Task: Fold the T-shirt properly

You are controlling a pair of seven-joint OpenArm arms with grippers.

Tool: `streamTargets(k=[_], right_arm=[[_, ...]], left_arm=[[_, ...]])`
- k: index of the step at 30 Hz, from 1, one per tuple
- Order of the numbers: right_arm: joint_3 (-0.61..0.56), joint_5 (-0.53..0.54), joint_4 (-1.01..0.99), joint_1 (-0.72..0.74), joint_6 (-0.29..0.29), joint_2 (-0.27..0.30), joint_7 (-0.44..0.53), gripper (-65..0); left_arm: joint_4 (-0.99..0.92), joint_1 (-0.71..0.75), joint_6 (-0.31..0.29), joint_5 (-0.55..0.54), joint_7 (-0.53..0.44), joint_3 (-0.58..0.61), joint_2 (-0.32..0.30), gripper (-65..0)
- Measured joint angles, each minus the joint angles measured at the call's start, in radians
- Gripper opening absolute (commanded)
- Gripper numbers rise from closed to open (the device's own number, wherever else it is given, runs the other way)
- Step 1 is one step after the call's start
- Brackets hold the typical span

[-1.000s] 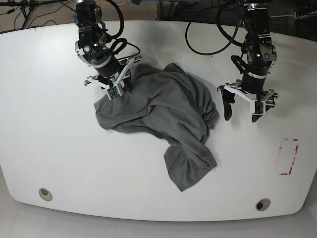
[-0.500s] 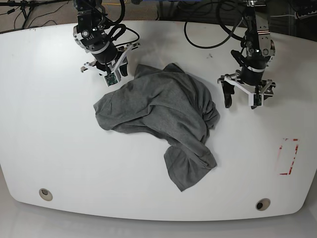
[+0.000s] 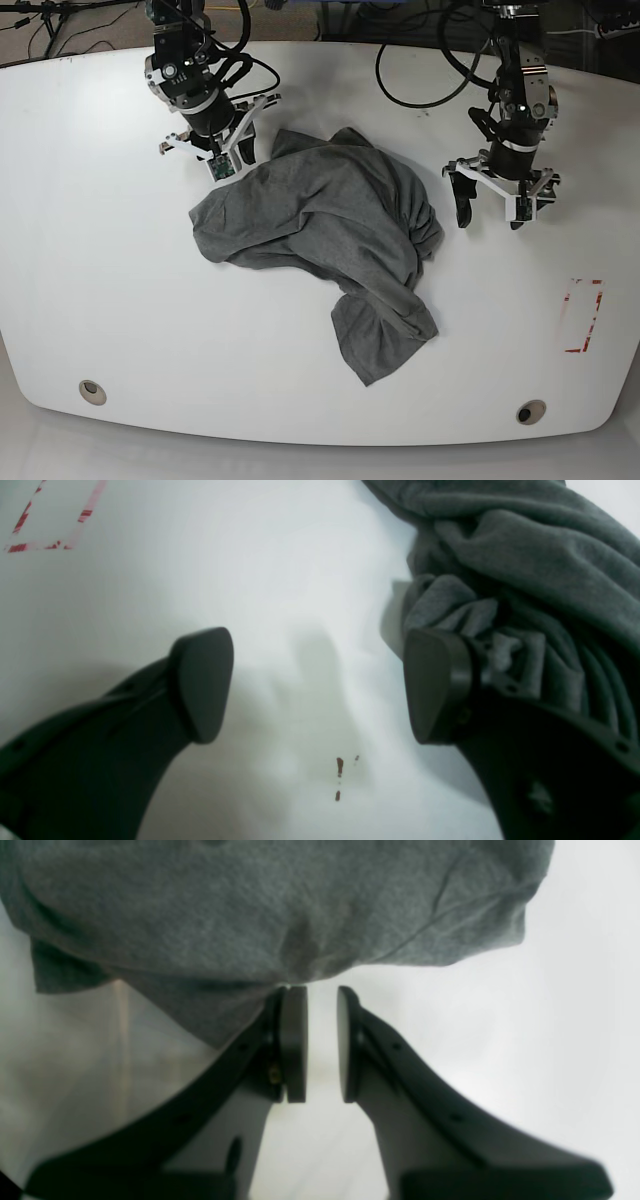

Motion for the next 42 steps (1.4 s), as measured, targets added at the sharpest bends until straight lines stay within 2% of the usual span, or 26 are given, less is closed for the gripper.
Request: streamTargets(k=[15,18,22,25,33,42], right_arm=[[0.002,0.0,0.002,0.07,0.0,0.0,-0.001,-54.1],[0.002,0.0,0.002,0.105,0.0,0.0,-0.008,-48.0],[0.003,-0.001,0.002,0.146,-0.002,0.0,-0.002,-34.7],[0.004,0.0,0.001,0.171,-0.002,0.0,-0.002,-30.6],[0.004,0.004,-0.097,0.28,0.0,0.0,-0.002,-30.6],[-0.001,0.005,-0.299,0.454,0.001,0.0,-0.008,-30.4]], left_arm=[[0.035,0.0,0.0,0.0,-0.003,-0.001,-0.001,-15.3],[0.041,0.0,0.0,0.0,-0.003,-0.001,-0.002,-15.3],[0.043,0.0,0.0,0.001,-0.003,-0.001,-0.002,-15.3],[0.043,0.0,0.0,0.0,-0.003,-0.001,-0.004,-15.3],[0.043,0.015,0.002,0.0,-0.005,0.008,-0.056,-15.3],[0.044,0.023,-0.005,-0.002,-0.003,0.015,-0.053,-15.3]])
